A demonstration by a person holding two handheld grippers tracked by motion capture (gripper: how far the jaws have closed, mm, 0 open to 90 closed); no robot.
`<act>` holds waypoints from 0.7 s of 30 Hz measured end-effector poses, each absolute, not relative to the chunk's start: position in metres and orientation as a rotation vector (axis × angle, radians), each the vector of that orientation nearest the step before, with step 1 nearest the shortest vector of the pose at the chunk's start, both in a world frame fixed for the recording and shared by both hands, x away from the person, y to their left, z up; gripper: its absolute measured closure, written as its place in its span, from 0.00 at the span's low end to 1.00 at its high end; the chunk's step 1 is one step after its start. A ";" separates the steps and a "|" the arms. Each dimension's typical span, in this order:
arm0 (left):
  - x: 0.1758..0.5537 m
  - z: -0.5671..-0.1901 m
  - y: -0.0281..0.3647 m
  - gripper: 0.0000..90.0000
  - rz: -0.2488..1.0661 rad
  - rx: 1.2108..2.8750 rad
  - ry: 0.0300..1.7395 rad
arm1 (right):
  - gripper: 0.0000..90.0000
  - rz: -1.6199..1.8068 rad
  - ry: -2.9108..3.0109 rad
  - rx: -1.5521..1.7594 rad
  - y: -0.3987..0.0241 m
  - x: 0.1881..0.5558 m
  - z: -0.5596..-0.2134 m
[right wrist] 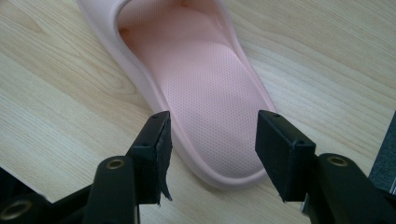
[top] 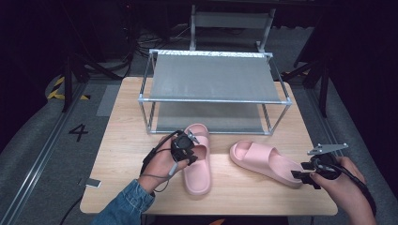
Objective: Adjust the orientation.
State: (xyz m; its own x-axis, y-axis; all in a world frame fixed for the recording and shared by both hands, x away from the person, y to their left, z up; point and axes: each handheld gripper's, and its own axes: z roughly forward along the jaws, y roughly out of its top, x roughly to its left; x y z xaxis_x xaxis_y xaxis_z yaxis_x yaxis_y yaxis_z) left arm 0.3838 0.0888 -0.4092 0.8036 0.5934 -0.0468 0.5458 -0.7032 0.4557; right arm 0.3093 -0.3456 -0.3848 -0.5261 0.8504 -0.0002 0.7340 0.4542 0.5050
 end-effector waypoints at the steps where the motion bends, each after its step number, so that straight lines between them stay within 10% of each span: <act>1: 0.384 -0.409 0.089 0.77 0.142 2.535 0.850 | 0.52 0.661 2.458 1.360 -0.345 0.310 -0.384; 21: 0.381 -0.407 0.094 0.52 0.026 2.415 0.886 | 0.51 0.660 2.471 1.349 -0.340 0.313 -0.385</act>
